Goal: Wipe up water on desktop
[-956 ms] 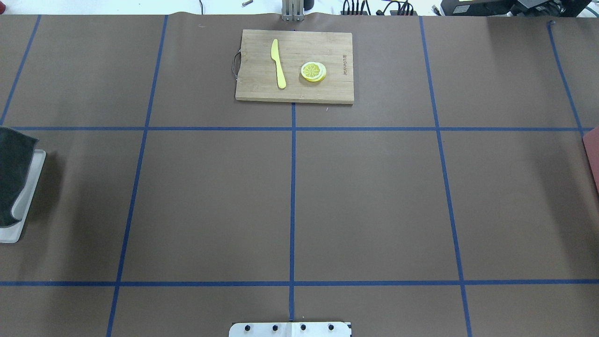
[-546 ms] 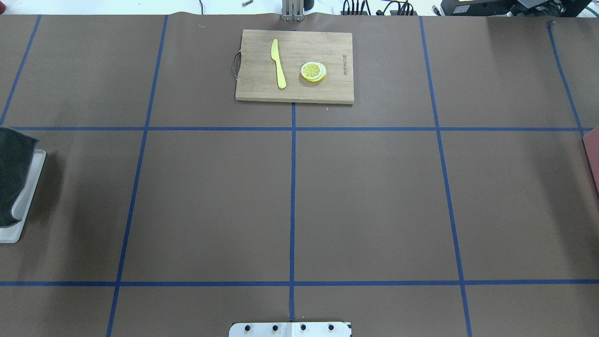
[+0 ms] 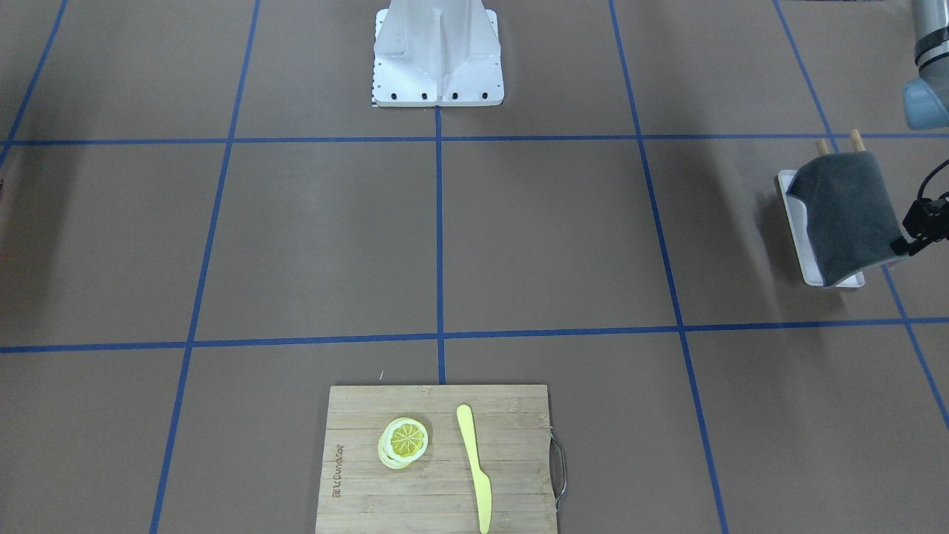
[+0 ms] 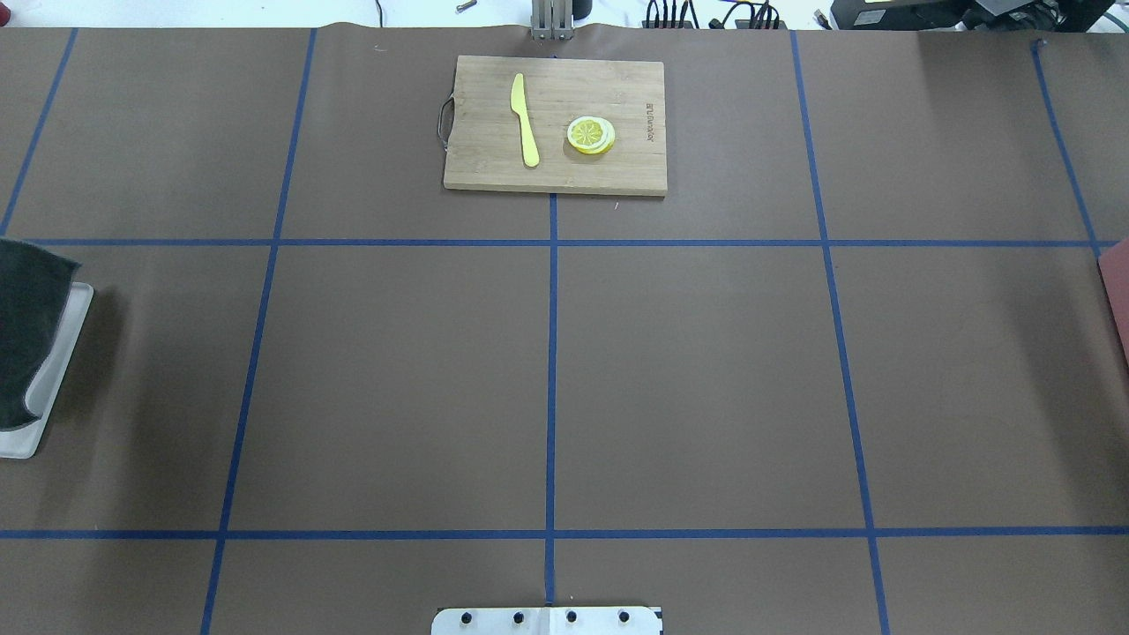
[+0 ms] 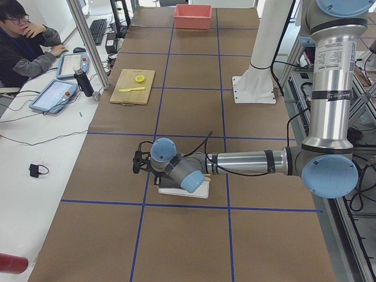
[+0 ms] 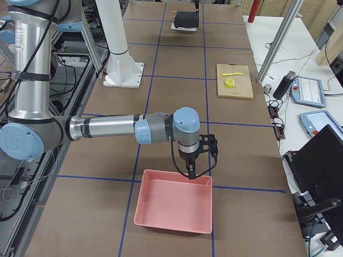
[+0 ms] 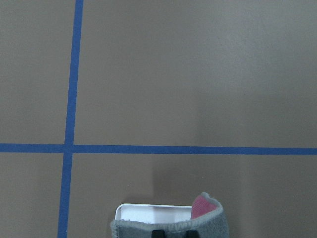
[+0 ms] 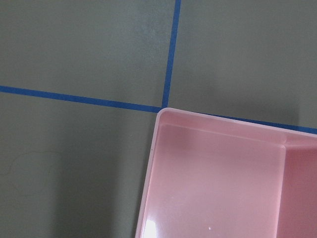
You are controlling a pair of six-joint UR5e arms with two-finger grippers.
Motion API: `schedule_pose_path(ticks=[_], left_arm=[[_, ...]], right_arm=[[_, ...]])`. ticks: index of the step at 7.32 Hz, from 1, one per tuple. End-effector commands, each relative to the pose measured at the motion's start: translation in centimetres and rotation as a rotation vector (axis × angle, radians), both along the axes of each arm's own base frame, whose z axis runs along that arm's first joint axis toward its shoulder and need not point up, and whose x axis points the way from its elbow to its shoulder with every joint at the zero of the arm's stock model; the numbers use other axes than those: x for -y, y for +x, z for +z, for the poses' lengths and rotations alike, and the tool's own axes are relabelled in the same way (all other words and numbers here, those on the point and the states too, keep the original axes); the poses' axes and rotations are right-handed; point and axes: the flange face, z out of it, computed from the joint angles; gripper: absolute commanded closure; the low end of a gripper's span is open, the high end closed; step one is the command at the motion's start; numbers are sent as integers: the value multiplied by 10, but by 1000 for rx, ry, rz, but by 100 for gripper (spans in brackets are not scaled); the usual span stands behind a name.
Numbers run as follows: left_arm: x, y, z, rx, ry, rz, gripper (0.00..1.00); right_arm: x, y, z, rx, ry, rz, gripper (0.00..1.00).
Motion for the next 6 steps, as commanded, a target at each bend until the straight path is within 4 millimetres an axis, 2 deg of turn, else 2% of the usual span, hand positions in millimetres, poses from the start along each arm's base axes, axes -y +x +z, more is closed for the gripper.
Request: schedule_pose_path(ticks=[1, 4, 6], left_arm=[[0, -1, 0, 1, 2, -1, 100], [-4, 0, -4, -35, -3, 28, 100], [-3, -1, -20, -58, 17, 37, 100]], right_arm=[[0, 0, 0, 1, -1, 0, 0], [0, 0, 0, 1, 0, 0, 0], [0, 0, 0, 1, 1, -1, 0]])
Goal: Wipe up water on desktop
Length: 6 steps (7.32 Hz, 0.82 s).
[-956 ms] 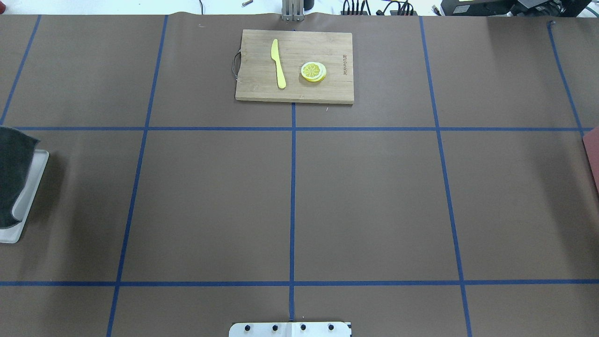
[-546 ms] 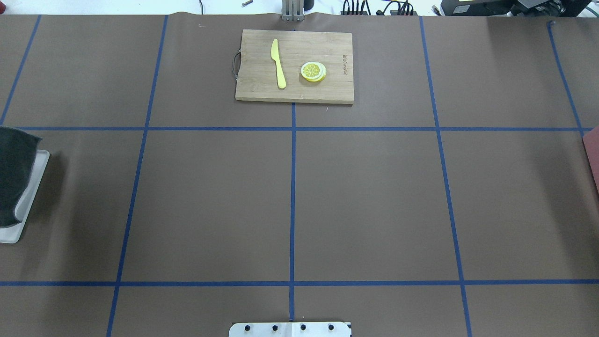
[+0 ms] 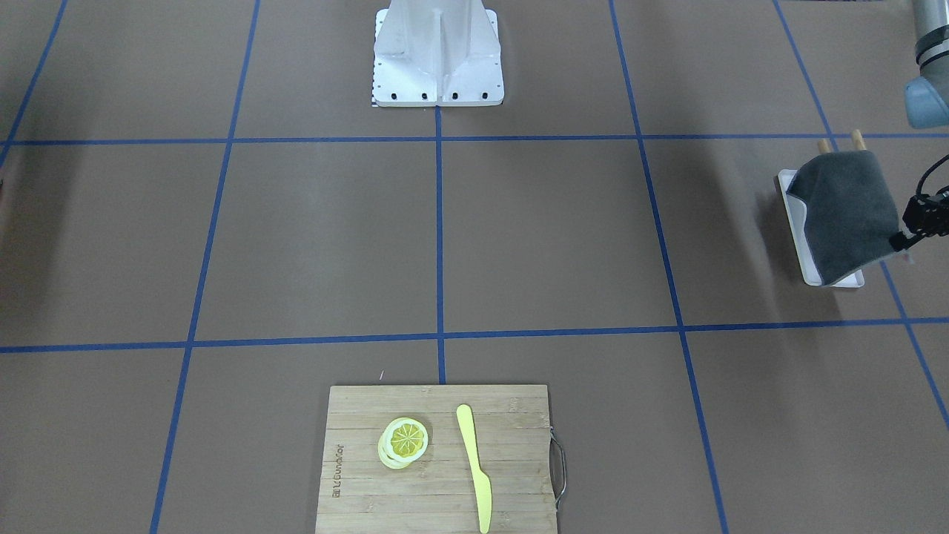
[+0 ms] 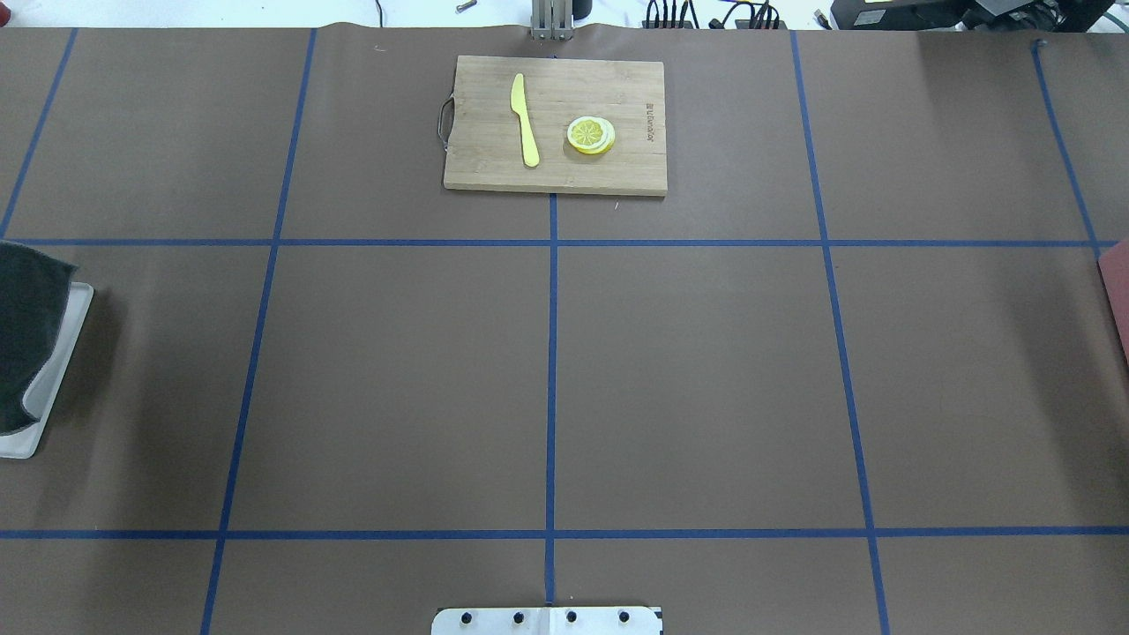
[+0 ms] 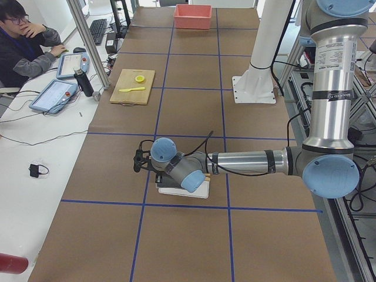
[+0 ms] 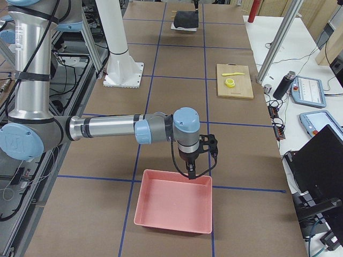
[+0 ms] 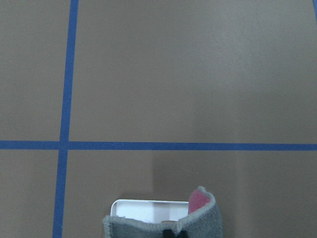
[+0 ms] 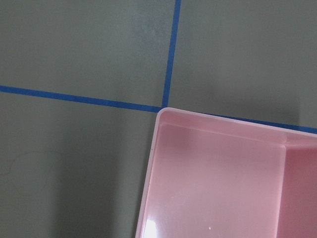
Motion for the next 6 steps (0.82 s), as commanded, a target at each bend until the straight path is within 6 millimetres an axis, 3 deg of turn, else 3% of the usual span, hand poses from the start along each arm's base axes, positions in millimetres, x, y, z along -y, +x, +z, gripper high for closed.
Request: schedule_pose_path(ticks=[1, 3, 6], left_arm=[[3, -1, -23, -19, 29, 1, 100], [11, -13, -48, -26, 33, -22, 100], [23, -11, -113, -25, 14, -29, 100]], right_arm=[[0, 0, -1, 0, 2, 0, 0], [2, 0, -2, 0, 4, 1, 0], [5, 0, -6, 5, 8, 4, 0]])
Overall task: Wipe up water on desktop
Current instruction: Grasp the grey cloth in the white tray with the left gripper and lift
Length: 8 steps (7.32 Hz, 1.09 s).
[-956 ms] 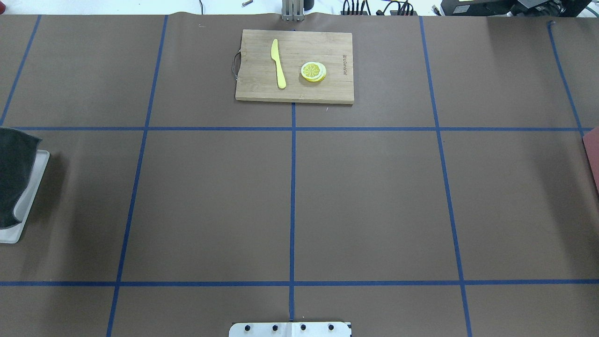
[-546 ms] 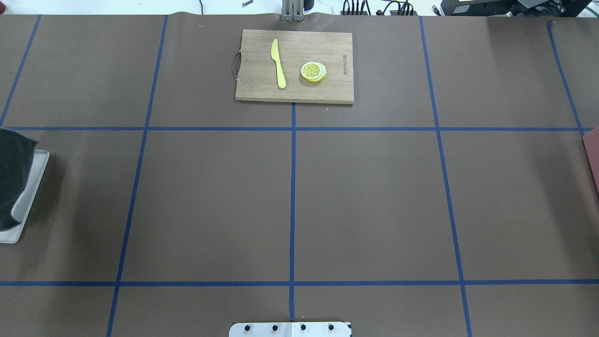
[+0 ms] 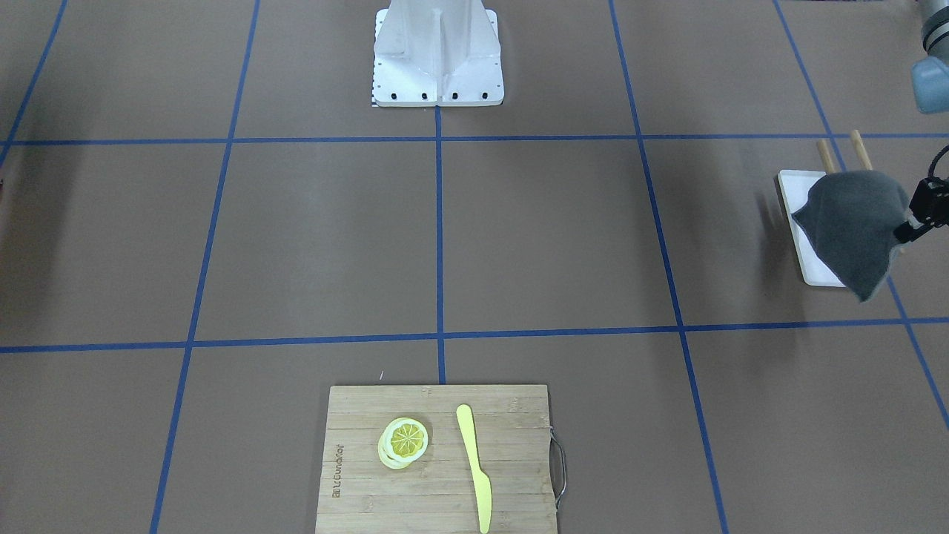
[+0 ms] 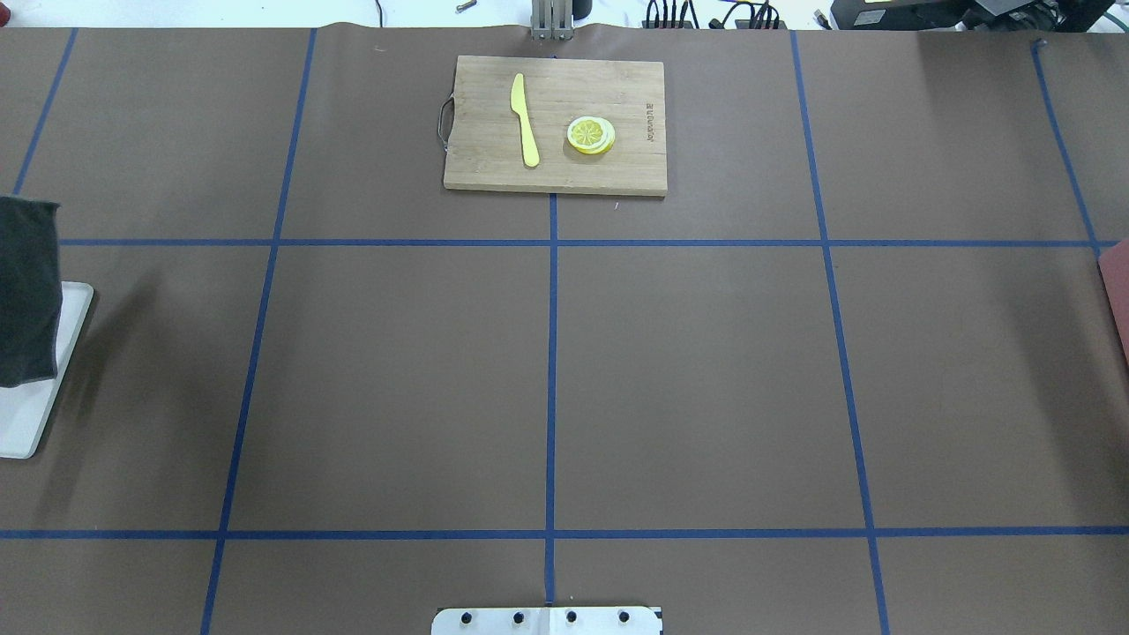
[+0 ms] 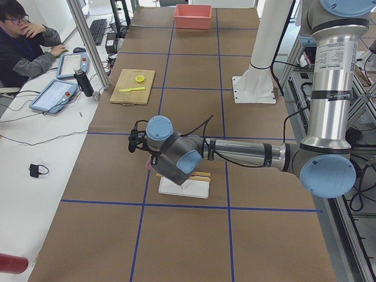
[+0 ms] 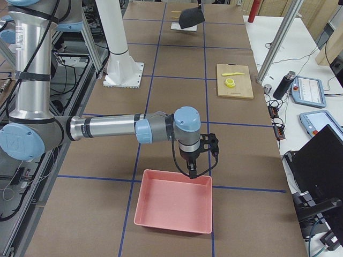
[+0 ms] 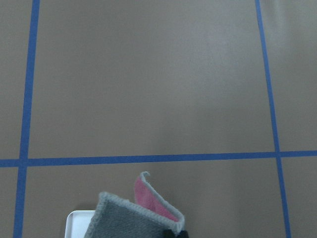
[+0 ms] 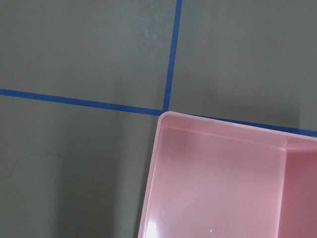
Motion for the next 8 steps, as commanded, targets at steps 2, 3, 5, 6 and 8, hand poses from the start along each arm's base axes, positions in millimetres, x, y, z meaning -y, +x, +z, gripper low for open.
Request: schedule_pose_path(ticks=[2, 3, 5, 6, 8], left_arm=[[30, 6, -80, -52, -37, -72, 100], [39, 12, -100, -73, -45, -84, 100], [48, 33, -147, -124, -61, -96, 100], [49, 59, -178, -159, -87, -92, 100], [43, 108, -214, -178, -110, -100, 100]], right_arm=[[2, -3, -5, 44, 6, -6, 0], [1, -6, -9, 80, 9, -13, 0], [2, -6, -16, 81, 24, -14, 0], [5, -6, -19, 81, 31, -14, 0], [9, -6, -37, 85, 66, -16, 0]])
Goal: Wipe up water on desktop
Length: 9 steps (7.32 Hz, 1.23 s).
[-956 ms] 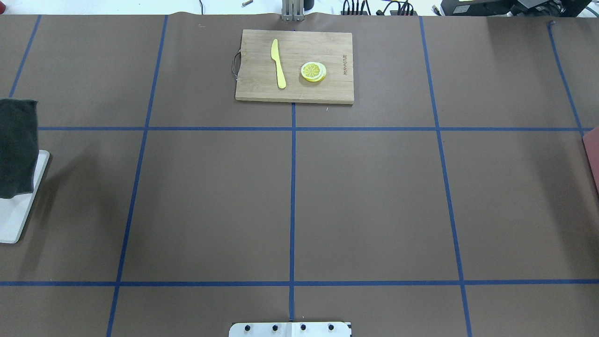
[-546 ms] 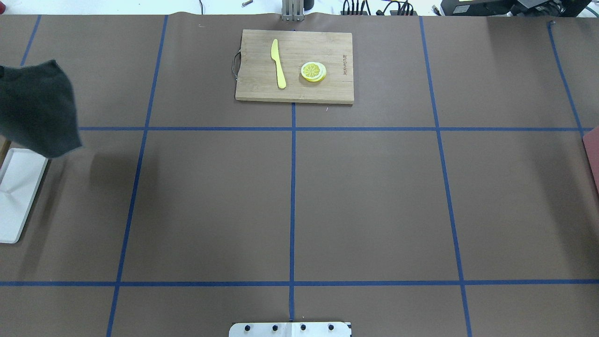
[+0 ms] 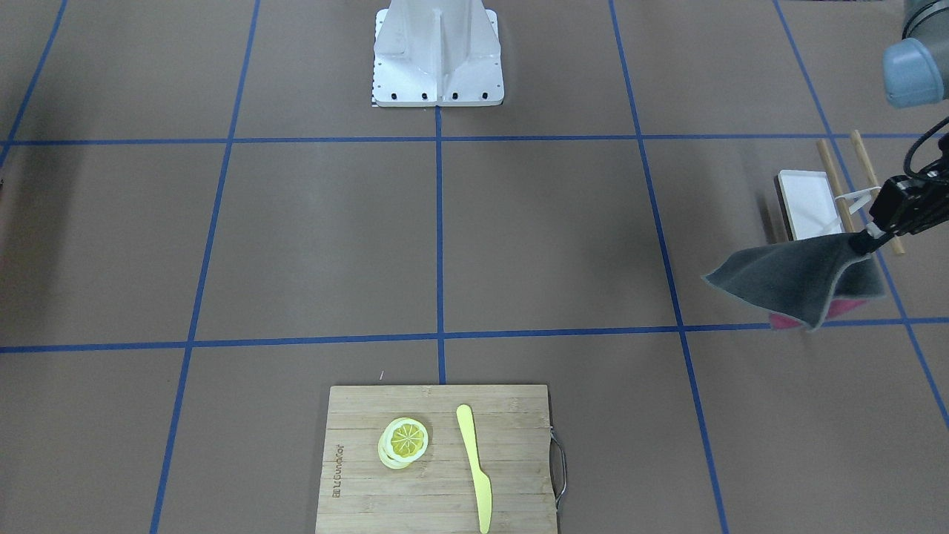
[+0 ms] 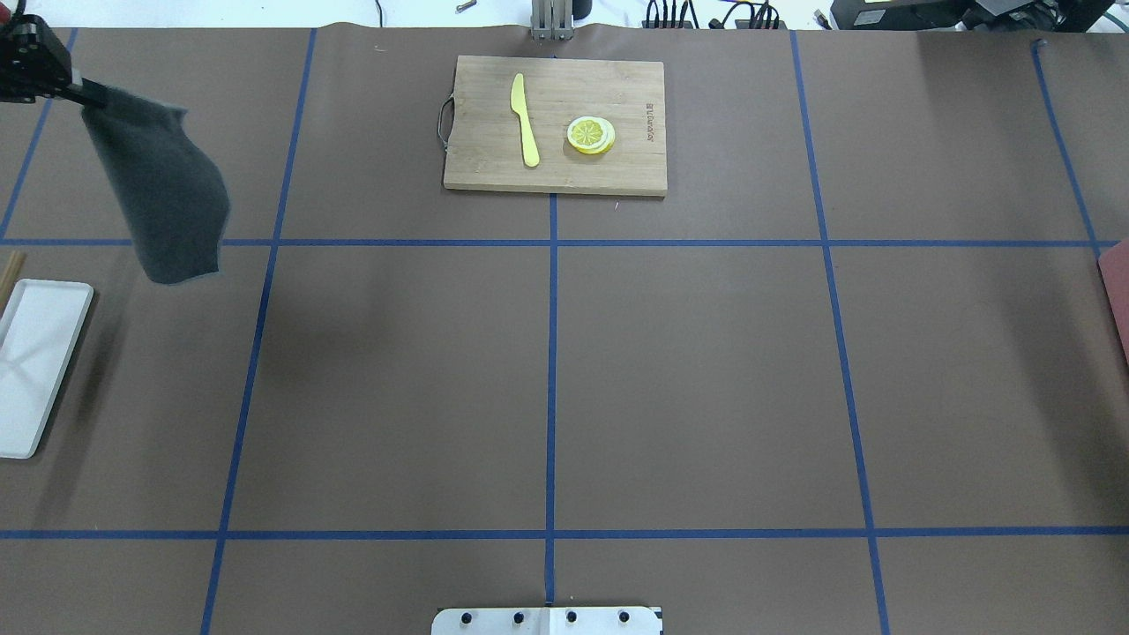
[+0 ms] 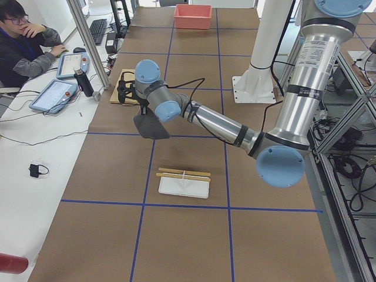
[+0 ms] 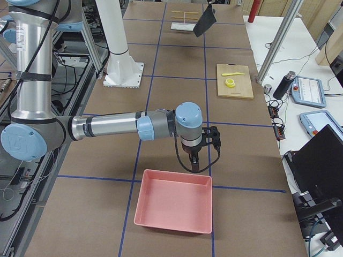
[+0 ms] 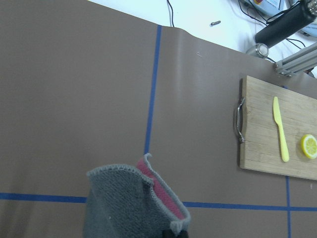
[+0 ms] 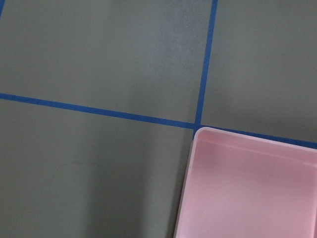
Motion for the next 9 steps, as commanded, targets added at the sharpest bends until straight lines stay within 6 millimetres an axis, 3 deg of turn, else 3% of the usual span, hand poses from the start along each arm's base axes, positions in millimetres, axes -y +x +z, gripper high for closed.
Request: schedule_pose_path(ticks=[1, 3, 4, 5, 6, 9], left_arm=[[-5, 52, -38, -23, -26, -15, 100], [-5, 77, -67, -56, -51, -21, 100], [-6, 91, -80, -70, -65, -29, 100], [-7, 107, -92, -87, -88, -31, 100], [-7, 111, -107, -115, -119, -45, 100], [-7, 114, -133, -174, -198, -75, 100]], right_arm=[[0, -2, -26, 4, 54, -5, 0], [-2, -11, -60, 45, 117, -31, 0], [8, -26, -84, 62, 161, -64, 0], [7, -34, -94, 75, 187, -85, 1], [7, -46, -105, 119, 246, -104, 1], [15, -144, -158, 224, 241, -13, 1]])
